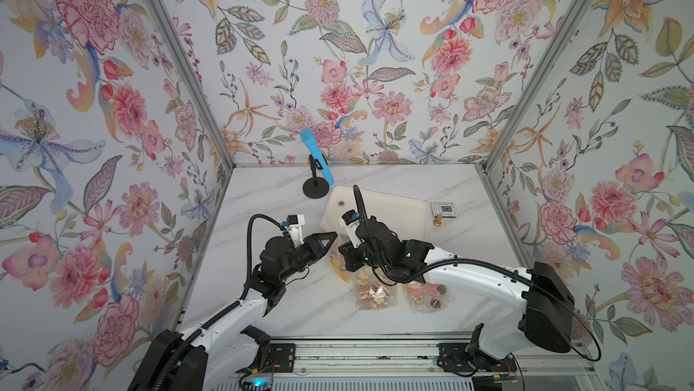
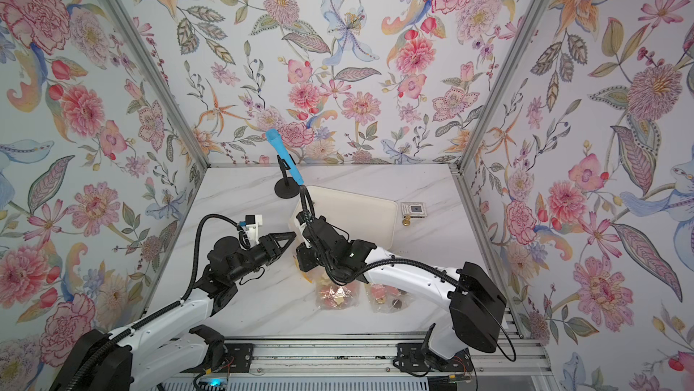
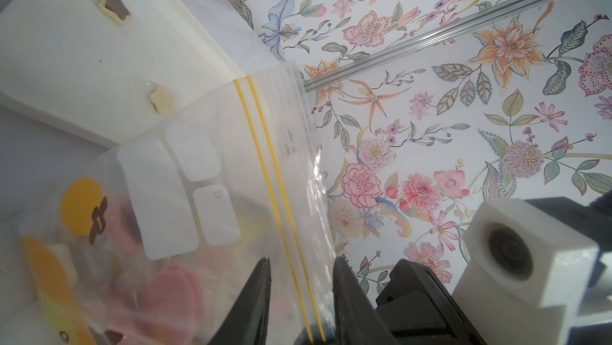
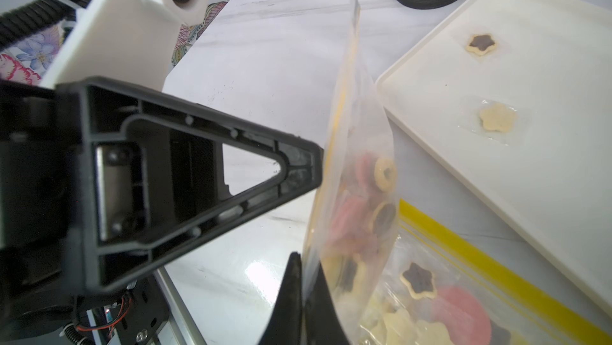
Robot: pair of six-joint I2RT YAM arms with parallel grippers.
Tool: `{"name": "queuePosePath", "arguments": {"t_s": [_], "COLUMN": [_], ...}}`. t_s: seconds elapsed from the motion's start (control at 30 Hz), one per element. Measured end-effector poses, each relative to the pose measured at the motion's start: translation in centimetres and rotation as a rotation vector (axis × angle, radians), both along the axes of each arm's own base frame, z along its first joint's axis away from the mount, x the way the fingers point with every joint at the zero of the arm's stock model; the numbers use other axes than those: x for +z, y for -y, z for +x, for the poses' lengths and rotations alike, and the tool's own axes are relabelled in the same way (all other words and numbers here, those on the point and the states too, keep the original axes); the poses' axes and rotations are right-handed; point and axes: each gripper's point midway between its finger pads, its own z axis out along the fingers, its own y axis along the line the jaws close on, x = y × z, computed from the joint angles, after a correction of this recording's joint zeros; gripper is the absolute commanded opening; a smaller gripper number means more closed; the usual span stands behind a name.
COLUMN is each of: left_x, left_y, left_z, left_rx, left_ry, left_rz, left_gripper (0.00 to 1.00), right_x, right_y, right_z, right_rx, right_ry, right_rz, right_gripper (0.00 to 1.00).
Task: Pour cookies out of the ziploc bag
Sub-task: Open the ziploc bag at the center of the board.
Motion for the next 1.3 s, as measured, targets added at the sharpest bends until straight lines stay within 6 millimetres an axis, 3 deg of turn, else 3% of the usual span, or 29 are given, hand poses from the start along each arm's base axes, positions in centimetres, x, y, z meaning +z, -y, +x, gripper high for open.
{"name": "queuePosePath", "arguments": {"t_s": [0.1,0.2,0.43,0.57,0.67,0.73,0.87,0.93,1.07,1.3], "left_x": [0.1,0.2,-0.2,-0.4,-0.3,-0.2,-0.3,-0.2,0.2,0.5], "left_y": [0.0,-0.1,0.0,0.0,0.0,0.0,0.1,0.2,0.5,1.3], "left_z": [0.1,0.3,0.7,0.7,0.8,0.8,0.9,0.9,1.0,1.0], "left_rx": [0.004,0.016,0.019,0.018,0.017,0.016,0.010,0.002,-0.023,-0.093], "left_ry": [0.002,0.005,-0.001,-0.001,0.004,0.009,0.016,0.024,0.042,0.065], "left_rz": [-0.001,-0.002,0.012,0.019,0.021,0.026,0.055,0.072,0.111,0.197], "left_gripper": [0.42,0.42,0.27,0.14,0.05,0.00,0.00,0.00,0.00,0.00], "right_x": [0.0,0.1,-0.2,-0.3,-0.5,-0.5,-0.6,-0.8,-1.1,1.3], "right_y": [0.0,-0.1,-0.2,-0.1,0.0,0.0,-0.1,0.1,1.8,3.8], "right_z": [0.0,0.0,-0.1,0.0,0.0,0.0,-0.1,-0.1,0.9,3.1], "right_rx": [0.001,0.002,0.008,0.002,-0.004,-0.002,0.009,0.019,0.009,0.034], "right_ry": [0.003,0.008,0.010,0.013,0.014,0.015,0.002,-0.016,-0.063,-0.107], "right_rz": [0.001,-0.001,-0.008,-0.012,-0.017,-0.019,-0.013,-0.003,0.023,0.160], "right_gripper": [0.00,0.00,0.00,0.01,0.11,0.25,0.58,0.68,0.74,0.67]}}
